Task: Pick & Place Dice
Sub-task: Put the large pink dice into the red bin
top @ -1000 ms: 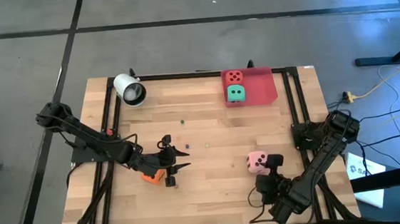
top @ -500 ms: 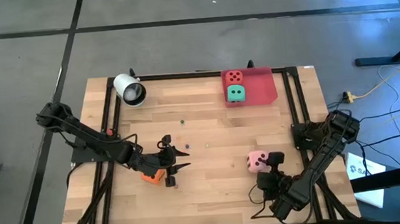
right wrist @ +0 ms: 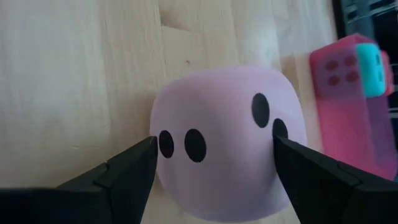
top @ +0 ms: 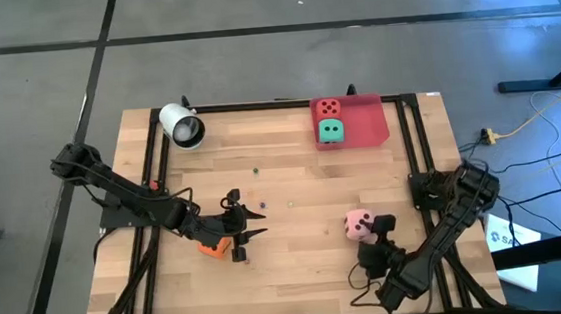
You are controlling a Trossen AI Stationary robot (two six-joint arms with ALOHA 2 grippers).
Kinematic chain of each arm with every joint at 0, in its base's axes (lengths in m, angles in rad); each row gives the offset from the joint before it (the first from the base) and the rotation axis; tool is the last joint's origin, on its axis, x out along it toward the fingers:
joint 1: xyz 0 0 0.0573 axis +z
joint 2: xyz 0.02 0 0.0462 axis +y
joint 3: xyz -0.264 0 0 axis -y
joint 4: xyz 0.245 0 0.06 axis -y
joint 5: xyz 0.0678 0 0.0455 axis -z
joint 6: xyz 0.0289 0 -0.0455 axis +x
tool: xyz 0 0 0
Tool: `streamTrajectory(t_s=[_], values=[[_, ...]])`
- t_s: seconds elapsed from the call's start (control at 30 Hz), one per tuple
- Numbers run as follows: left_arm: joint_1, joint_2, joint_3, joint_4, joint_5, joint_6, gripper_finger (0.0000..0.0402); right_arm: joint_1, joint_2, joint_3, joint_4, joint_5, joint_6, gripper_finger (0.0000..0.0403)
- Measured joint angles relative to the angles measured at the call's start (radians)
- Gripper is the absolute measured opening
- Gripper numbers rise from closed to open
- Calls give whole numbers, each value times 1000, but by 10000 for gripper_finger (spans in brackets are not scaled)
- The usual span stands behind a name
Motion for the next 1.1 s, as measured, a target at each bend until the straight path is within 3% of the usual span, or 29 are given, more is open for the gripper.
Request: streamTrajectory(t_s=[0.17, 0.57, 1.1], values=[[0, 0, 0, 0, 0, -1, 143, 4, 38, 1, -18, 21, 28, 279], [0, 0, 0, 0, 0, -1, 143, 7, 20, 0, -25, 14, 56, 137], [0, 0, 0, 0, 0, -2, 143, 2, 28, 66, -86, -34, 55, 128]])
